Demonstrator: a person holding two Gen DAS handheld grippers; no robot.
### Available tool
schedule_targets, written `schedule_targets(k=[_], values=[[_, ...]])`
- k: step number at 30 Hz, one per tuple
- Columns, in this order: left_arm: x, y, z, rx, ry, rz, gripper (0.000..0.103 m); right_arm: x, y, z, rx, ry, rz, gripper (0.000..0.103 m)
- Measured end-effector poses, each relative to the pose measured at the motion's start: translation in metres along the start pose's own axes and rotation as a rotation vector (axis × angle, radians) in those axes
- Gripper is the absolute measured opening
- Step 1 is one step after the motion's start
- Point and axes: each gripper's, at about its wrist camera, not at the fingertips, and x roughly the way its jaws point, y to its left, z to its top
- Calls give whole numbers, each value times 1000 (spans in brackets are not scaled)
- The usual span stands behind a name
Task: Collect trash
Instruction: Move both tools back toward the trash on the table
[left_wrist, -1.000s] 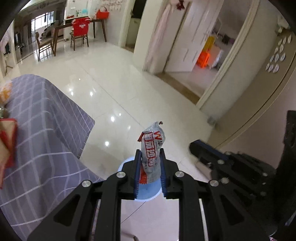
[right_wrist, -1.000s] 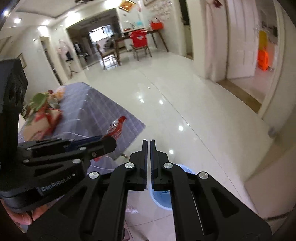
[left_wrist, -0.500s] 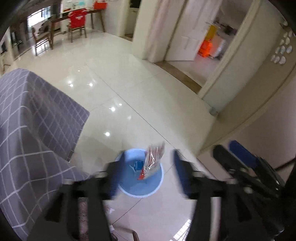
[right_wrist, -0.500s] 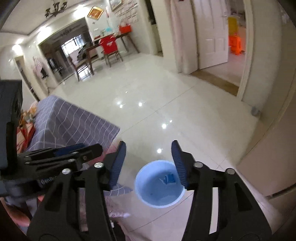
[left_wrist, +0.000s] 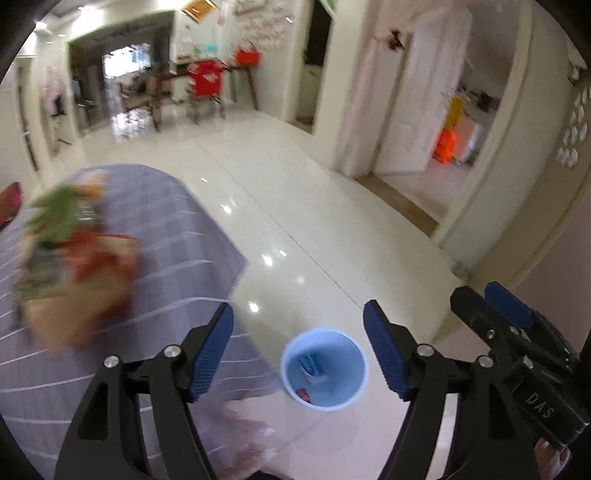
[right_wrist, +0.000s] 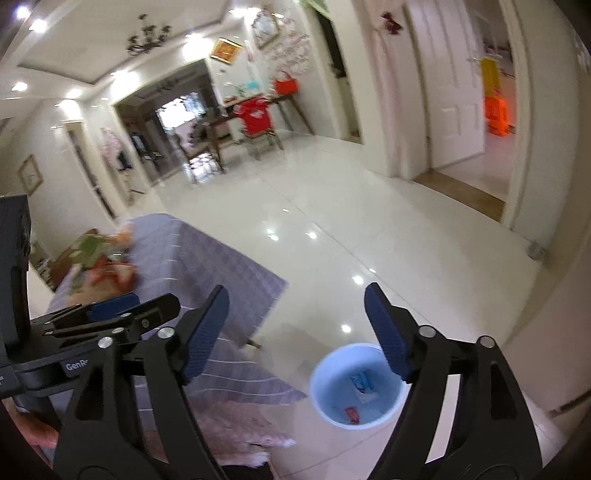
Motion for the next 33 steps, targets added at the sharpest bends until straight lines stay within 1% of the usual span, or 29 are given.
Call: schedule_targets(k=[3,5,6,9,11,13,16,20,23,28,33], values=[[-32,26,-1,-27,-57,51,76,-7,34,2,-36,-18,64,85],[-58,47,-4,-53,-101,100,79,-12,57,2,-64,-33,100,89],[-66,54,-4,-64,-114,112,80,-16,72,2,-81,-45,124,91],[-99,81,-10,-98,-159,158,81,-26,102,-1,-118,-84,166,96],[-115,92,-13,-112,-182,182,83,-30,120,-2,-145,-104,176,97],[-131,107,-17,-131,-201,203,84,-30,131,-4,-146,-90,197,97],[-150,127,-23,-162,-222,228,85,-29,148,-7,-128,-60,261,97],[-166,146,-30,-187,-234,241,85,-34,172,-12,-148,-83,271,97],[-180,159,-36,-192,-248,261,85,-37,187,-15,-162,-78,285,97],[-197,167,-43,-193,-265,279,86,-38,208,-21,-196,-73,281,97],[-208,176,-51,-208,-259,292,87,-42,221,-28,-220,-66,298,97]])
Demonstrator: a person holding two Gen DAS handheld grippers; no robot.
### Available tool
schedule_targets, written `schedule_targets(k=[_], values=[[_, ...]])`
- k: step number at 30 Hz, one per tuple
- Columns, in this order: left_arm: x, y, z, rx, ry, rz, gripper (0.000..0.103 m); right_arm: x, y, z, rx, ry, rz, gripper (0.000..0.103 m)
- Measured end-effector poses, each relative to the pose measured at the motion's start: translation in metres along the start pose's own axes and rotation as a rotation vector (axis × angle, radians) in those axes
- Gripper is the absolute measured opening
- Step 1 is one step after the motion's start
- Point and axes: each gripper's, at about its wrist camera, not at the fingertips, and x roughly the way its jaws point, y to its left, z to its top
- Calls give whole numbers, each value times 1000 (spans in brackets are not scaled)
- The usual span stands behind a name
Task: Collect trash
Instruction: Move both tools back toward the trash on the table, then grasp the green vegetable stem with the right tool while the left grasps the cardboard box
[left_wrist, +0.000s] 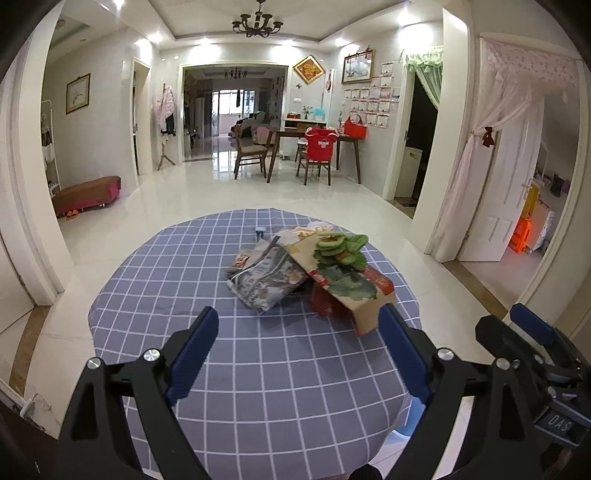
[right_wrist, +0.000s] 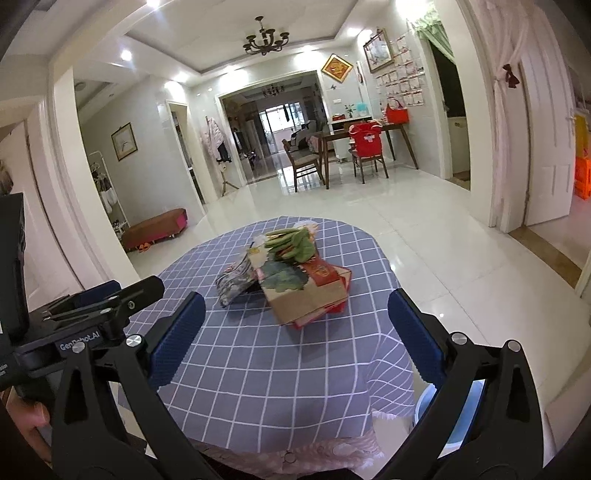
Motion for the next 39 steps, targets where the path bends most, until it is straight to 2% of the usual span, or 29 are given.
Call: schedule_targets(k=[8,16,24,28,35,39], values=[[-8,17,-14,-25,21,39,87,-5,20,-9,-29,24,34,97],[-15,38,-30,-83,31,46,87,-13,42,-20,-89,33,24,97],[-14,38,-22,-61,10,59,87,-7,33,-17,-71,20,-5,97],[1,33,-16,-51,20,42,88,5,19,-14,-51,31,-48,97],[48,15,-6,-25,83,15,88,30,-16,-9,-17,58,-127,97],[74,7,0,-10,113,6,88,55,-32,-2,-3,88,-130,97]])
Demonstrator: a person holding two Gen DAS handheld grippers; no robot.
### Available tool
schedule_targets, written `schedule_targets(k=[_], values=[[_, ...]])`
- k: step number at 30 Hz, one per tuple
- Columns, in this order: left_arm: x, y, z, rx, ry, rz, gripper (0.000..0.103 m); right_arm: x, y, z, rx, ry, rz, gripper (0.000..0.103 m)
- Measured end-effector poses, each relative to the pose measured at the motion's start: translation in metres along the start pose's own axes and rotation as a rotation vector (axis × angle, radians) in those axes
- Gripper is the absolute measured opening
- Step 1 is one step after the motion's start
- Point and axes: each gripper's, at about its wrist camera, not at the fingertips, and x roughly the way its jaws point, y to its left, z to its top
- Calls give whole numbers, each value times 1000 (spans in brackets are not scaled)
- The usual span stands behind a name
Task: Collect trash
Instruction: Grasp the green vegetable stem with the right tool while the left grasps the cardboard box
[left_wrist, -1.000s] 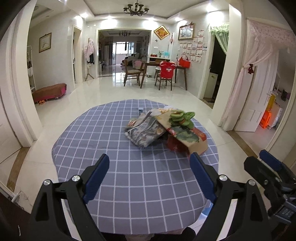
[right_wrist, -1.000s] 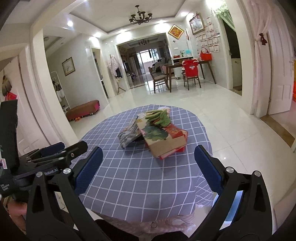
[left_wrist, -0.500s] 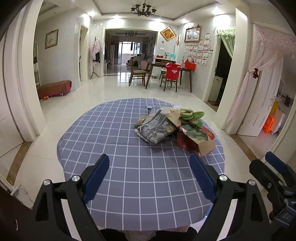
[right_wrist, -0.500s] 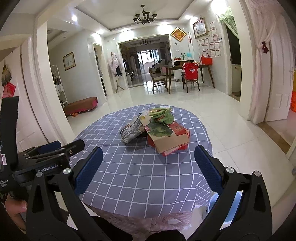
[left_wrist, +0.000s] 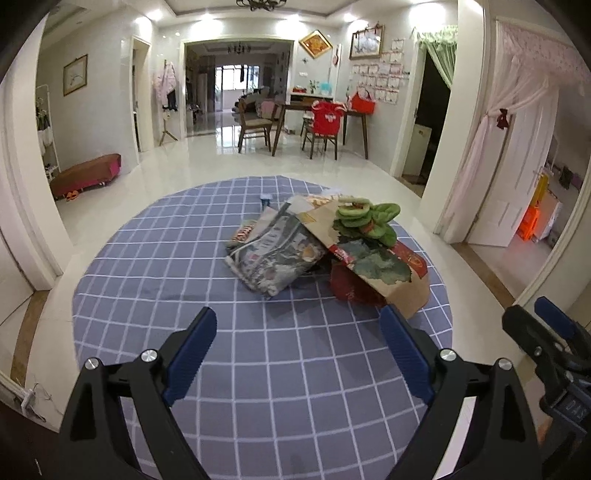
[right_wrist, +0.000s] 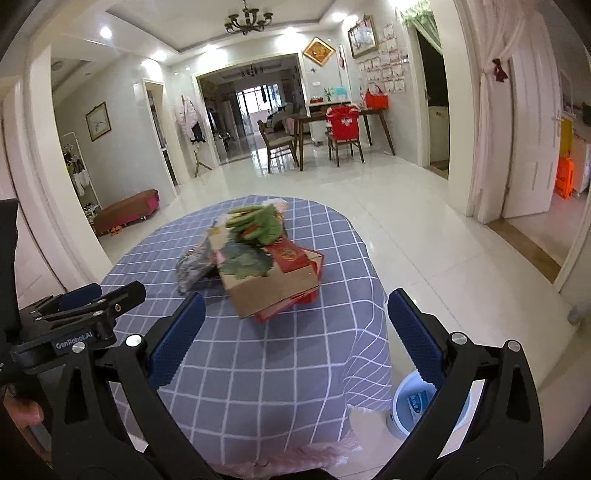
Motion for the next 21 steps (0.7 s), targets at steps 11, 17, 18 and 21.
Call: schedule_targets(k=[11,17,18,21], values=[[63,39,38,-84,49,27,88,96,23,49,-40,85,54,97],[87,60,51,-139,84,-8,88,151,30,73,14,141,109,97],[91,61,53,-148,88,-23,88,161,29,77,28,154,117,97],[100,57,59,-150,99,-43,88,183,30,82,30,176,101,97]])
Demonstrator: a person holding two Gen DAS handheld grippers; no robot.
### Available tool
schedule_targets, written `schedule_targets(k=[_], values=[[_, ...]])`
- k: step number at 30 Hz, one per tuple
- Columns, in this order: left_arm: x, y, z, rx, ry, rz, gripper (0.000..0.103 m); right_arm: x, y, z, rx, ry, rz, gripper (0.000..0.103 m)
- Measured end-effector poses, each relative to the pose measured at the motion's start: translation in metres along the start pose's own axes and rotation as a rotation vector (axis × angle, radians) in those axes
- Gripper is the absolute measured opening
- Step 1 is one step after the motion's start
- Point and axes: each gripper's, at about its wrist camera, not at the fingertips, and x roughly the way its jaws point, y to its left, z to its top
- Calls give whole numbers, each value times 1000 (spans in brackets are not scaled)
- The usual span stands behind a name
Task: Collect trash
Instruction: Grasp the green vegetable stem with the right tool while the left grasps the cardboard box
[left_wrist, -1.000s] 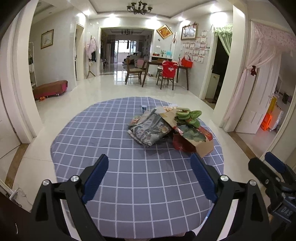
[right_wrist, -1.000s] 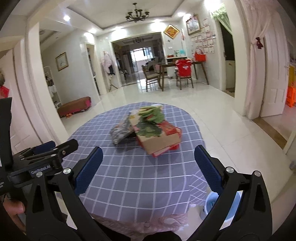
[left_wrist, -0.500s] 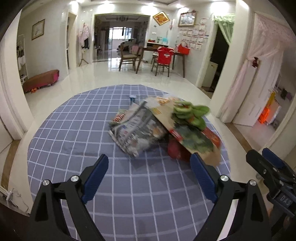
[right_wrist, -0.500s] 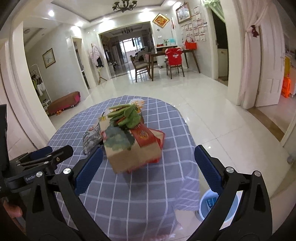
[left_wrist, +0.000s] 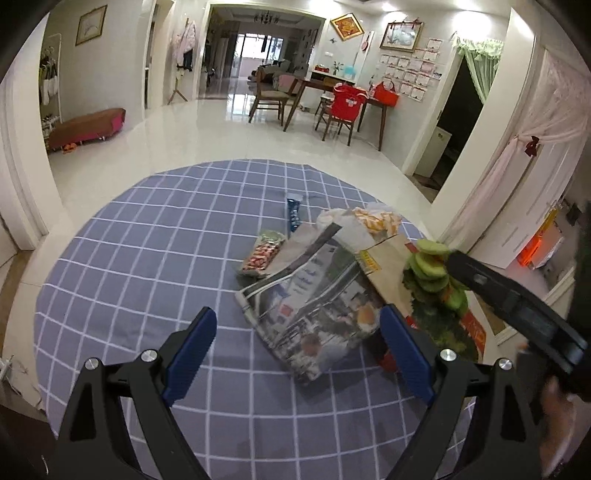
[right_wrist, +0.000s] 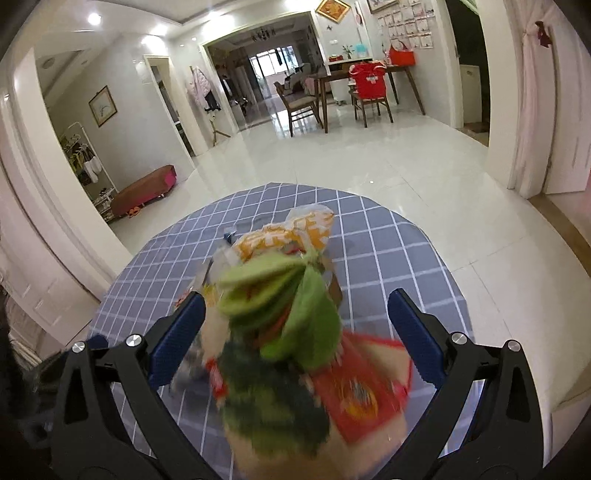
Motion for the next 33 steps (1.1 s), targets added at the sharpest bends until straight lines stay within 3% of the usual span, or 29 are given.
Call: schedule_targets(k=[2,4,6,8,13,17,23,28,30,32,33], values=[[5,-9,3,13,7,-20,88,7,-2,3,-2,14,6,90],[8,-19,5,25,12,-39,88,13,-7,5,8,40,25,29],[11,-30,4,34,20,-66,88,10,-10,5,5,34,31,26],[17,-43,2,35,40,-113,88,-4,-18,3,18,-17,65,13],[33,-66,-10,9,98,-209,88,-56,-35,-7,24,-147,36,10],[41,-77,-24,-22,132,-261,88,-88,-55,-24,32,-200,-1,10],[59,-93,-46,-54,214,-322,88,-97,-78,-47,64,-182,-11,10],[75,-98,-57,-106,238,-345,88,-86,-84,-65,63,-115,-15,10],[79,-98,-60,-125,243,-338,82,-83,-85,-70,59,-95,-10,10],[78,-99,-62,-137,234,-369,62,-82,-84,-74,50,-82,0,10],[77,-100,-62,-136,232,-365,62,-83,-82,-75,47,-80,3,10]])
